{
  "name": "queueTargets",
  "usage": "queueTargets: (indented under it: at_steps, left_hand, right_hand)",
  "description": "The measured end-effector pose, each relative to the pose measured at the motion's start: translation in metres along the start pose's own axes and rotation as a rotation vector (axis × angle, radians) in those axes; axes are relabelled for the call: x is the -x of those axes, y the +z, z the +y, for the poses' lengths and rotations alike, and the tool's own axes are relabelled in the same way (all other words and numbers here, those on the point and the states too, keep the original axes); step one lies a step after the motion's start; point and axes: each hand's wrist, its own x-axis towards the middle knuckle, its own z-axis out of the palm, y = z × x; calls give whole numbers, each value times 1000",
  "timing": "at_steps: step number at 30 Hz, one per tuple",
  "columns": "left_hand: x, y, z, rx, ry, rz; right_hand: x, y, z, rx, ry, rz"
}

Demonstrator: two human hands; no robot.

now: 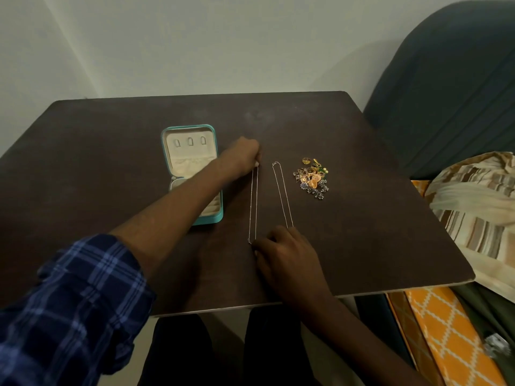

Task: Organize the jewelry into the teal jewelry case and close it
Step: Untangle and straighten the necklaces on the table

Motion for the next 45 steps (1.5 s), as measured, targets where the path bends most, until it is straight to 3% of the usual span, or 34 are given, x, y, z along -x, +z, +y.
queueTargets:
  at_steps: [12, 21, 29, 34, 45]
  left_hand:
    - [5, 3, 0, 43, -25, 60]
    - [47, -20, 24, 101, 187, 170]
    - [116, -7, 60, 16, 335, -48]
    - [155, 18, 76, -70, 371, -194]
    - [190, 52, 69, -61, 398, -250]
  right_hand:
    - [2, -5, 4, -7, 4, -33]
    - [27, -39, 57, -116, 192, -41]
    - [-19, -61, 82, -277, 260, 7]
    - [-90, -45, 94, -261, 257, -57]
    - [-180, -7, 111, -15, 124, -227]
